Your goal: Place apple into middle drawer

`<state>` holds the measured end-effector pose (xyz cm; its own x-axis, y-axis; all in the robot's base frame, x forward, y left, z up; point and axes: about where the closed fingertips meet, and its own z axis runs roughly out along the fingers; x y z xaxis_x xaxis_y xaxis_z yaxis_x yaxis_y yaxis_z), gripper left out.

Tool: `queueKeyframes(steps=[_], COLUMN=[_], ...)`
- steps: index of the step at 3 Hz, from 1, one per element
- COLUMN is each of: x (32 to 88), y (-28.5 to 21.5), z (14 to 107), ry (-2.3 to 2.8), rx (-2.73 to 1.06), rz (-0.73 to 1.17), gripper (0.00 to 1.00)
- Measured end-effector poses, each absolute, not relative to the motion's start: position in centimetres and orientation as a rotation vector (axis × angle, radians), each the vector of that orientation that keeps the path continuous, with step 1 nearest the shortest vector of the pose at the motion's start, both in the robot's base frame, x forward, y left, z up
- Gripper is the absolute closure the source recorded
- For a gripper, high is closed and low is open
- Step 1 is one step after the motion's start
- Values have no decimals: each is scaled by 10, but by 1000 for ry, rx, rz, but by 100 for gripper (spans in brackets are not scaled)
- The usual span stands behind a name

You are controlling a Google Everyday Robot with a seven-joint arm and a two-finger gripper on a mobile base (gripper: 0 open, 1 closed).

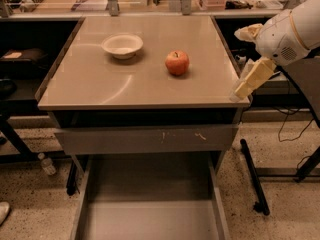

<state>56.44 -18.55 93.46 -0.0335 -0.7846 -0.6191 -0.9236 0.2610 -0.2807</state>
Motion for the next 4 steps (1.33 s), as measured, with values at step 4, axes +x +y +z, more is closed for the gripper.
queueKeyframes(steps=[4], x=[674], y=[-146], z=[880], ry=[1813], rx=[-1276], rz=[422], gripper=[0])
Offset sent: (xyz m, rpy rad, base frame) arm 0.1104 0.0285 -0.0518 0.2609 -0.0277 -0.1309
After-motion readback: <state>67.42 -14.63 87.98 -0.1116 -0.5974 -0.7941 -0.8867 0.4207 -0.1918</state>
